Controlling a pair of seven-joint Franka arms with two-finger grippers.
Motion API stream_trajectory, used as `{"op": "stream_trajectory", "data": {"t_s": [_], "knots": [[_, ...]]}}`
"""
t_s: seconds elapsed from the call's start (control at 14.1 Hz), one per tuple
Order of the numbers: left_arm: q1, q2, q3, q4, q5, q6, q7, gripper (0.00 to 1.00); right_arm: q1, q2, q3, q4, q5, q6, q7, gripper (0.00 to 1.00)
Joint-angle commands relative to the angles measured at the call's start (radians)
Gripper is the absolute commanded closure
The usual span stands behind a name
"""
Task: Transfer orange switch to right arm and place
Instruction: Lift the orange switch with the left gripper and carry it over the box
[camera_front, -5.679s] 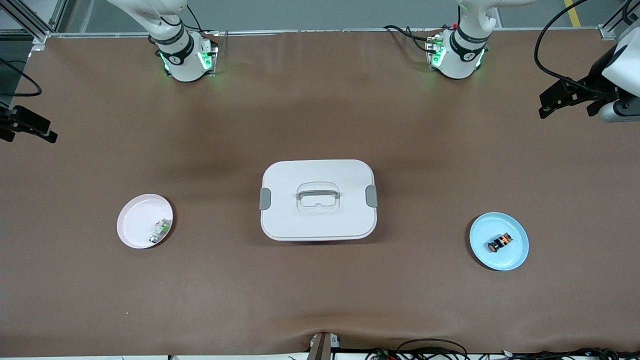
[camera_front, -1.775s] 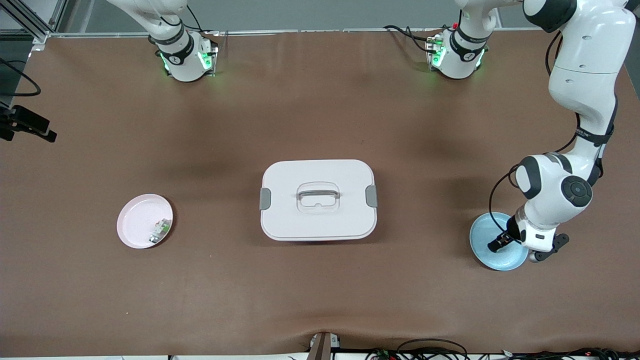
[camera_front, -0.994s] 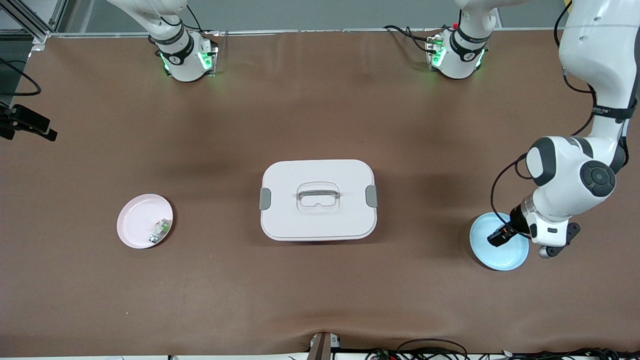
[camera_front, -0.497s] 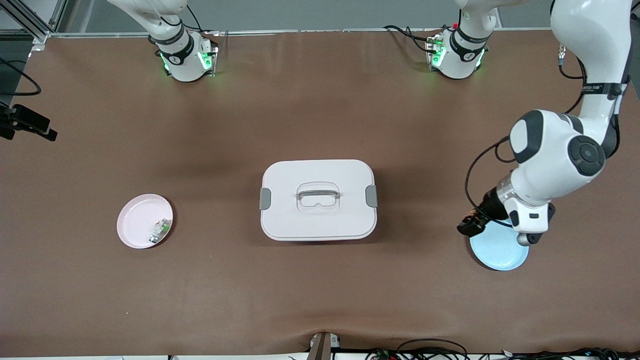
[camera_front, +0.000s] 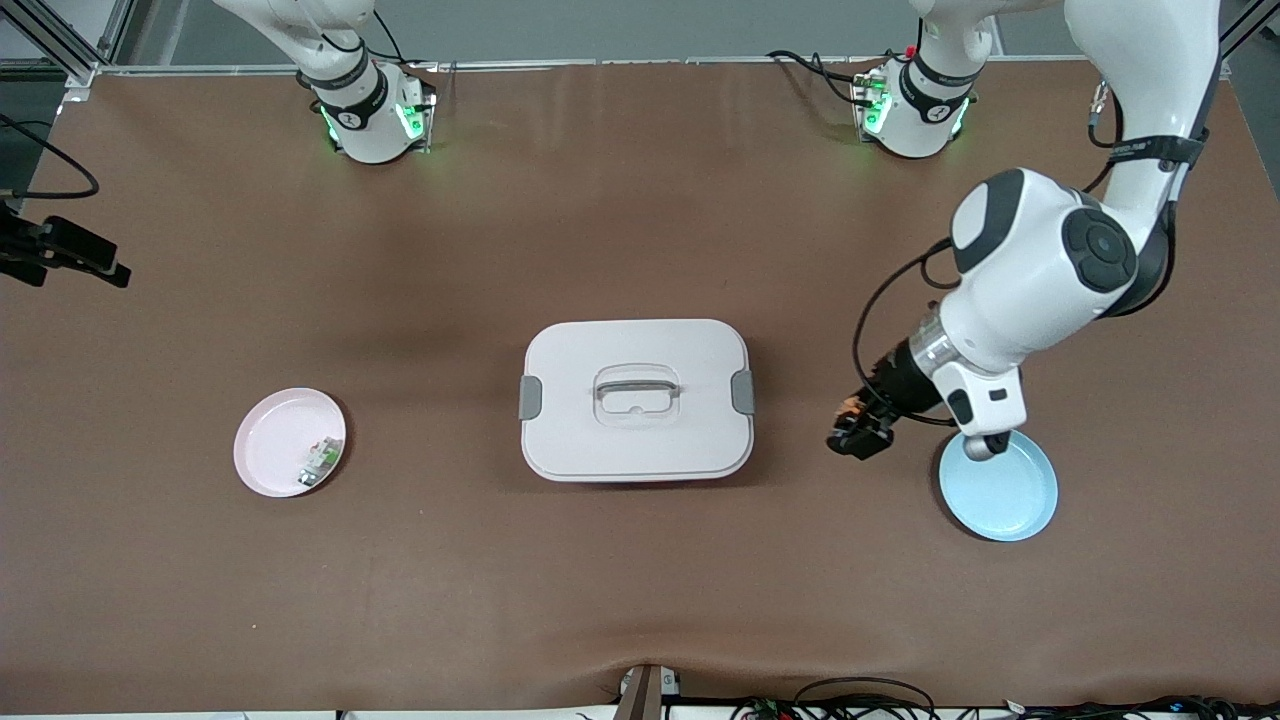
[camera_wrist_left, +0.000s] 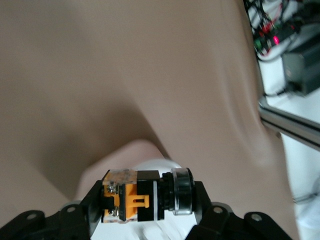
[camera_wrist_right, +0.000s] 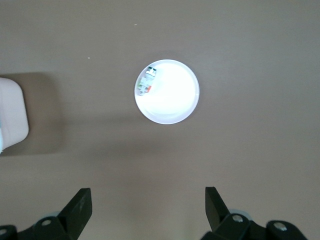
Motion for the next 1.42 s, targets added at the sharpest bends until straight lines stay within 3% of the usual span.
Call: {"op": "stream_trajectory", "data": {"t_s": [0.0, 0.21, 0.43, 0.64, 0.92, 1.14, 1.35], "knots": [[-0.053, 0.044, -0.017, 0.090, -0.040, -0.028, -0.114, 1.00, 0.035, 0.035, 0.002, 0.021, 0.037, 0.026, 0.018, 0.00], [-0.139, 0.102, -0.017, 0.197, -0.052, -0.028, -0.276, 1.00, 0.062, 0.058, 0.002, 0.012, 0.037, 0.021, 0.032, 0.00], [-0.181, 0.119, -0.017, 0.228, -0.054, -0.028, -0.350, 1.00, 0.142, 0.075, 0.004, 0.008, 0.050, 0.018, 0.037, 0.00], [-0.224, 0.136, -0.017, 0.232, -0.055, -0.028, -0.419, 1.00, 0.194, 0.075, 0.004, -0.028, 0.220, 0.040, 0.225, 0.00], [-0.257, 0.145, -0.019, 0.236, -0.066, -0.028, -0.496, 1.00, 0.306, 0.086, 0.004, -0.057, 0.283, 0.124, 0.313, 0.00], [-0.264, 0.156, -0.020, 0.237, -0.074, -0.028, -0.511, 1.00, 0.331, 0.091, 0.004, -0.127, 0.467, 0.269, 0.396, 0.00], [-0.267, 0.169, -0.020, 0.240, -0.080, -0.027, -0.511, 1.00, 0.383, 0.100, 0.004, -0.176, 0.556, 0.391, 0.399, 0.00]]}}
